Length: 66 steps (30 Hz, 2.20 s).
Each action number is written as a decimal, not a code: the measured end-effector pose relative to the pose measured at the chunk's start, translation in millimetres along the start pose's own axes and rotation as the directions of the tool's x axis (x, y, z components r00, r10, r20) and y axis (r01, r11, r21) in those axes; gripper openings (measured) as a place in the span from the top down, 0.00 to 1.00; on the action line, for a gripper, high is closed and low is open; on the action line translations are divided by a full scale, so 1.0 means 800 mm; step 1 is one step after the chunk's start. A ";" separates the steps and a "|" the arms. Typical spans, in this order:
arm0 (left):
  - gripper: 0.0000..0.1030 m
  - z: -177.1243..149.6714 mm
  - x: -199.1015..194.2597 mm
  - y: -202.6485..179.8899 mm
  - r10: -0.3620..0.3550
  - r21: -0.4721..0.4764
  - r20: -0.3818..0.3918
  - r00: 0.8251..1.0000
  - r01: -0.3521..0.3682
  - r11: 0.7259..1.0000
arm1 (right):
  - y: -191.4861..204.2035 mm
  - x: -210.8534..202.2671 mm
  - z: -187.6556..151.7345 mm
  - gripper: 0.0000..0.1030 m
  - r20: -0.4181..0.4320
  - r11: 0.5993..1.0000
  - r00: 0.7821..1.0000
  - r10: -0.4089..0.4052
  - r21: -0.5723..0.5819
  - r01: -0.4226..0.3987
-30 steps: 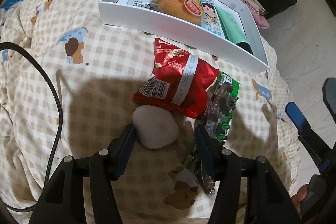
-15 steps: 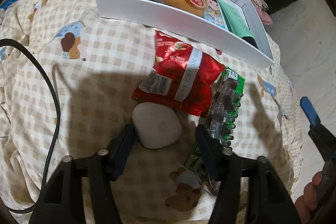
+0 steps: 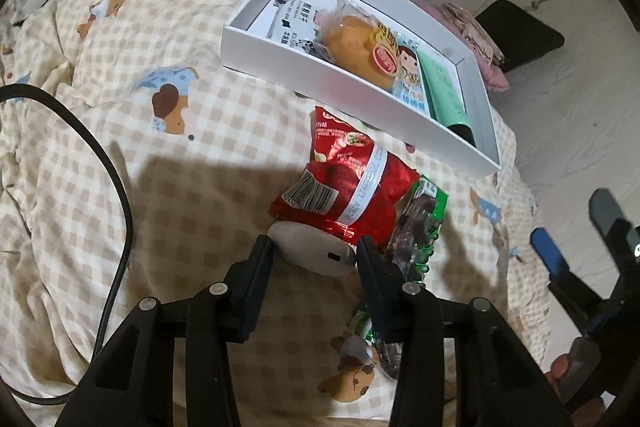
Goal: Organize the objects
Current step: 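Close the left tool on the white rounded case and lift it, then hold the white case in the left tool while the right tool approaches the clear comb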
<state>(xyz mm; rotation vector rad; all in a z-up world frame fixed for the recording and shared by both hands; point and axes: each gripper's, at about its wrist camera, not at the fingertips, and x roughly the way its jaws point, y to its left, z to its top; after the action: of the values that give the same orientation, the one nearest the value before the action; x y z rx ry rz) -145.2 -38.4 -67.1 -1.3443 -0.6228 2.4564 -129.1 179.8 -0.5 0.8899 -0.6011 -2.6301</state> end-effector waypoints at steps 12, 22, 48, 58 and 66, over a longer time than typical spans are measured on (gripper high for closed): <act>0.80 0.002 -0.028 0.022 -0.050 -0.060 0.071 0.996 0.055 0.997 | 0.000 0.006 -0.002 0.00 -0.020 1.000 1.000 0.012 0.002 -0.012; 0.48 0.005 0.012 -0.004 0.070 0.024 -0.009 0.997 -0.070 0.997 | 0.002 0.010 -0.004 0.00 -0.033 1.000 0.999 0.016 -0.005 -0.016; 0.50 0.020 -0.019 0.007 -0.085 -0.005 0.201 0.976 0.088 0.996 | 0.010 0.021 -0.009 0.00 -0.070 0.999 0.997 0.015 -0.039 -0.017; 0.50 0.015 -0.017 0.012 -0.057 -0.007 0.170 0.984 0.059 0.998 | 0.020 0.040 -0.020 0.00 -0.140 0.994 0.989 -0.042 -0.108 0.027; 0.50 0.016 -0.015 0.020 -0.030 -0.031 0.177 0.984 0.036 0.999 | 0.053 0.054 -0.036 0.00 -0.150 0.958 0.982 -0.118 -0.278 0.073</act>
<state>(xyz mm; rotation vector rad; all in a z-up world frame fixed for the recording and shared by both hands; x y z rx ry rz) -150.4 -60.8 -60.3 -1.1261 -0.7243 2.5674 -137.3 117.4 -23.1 1.0569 -0.1525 -2.6033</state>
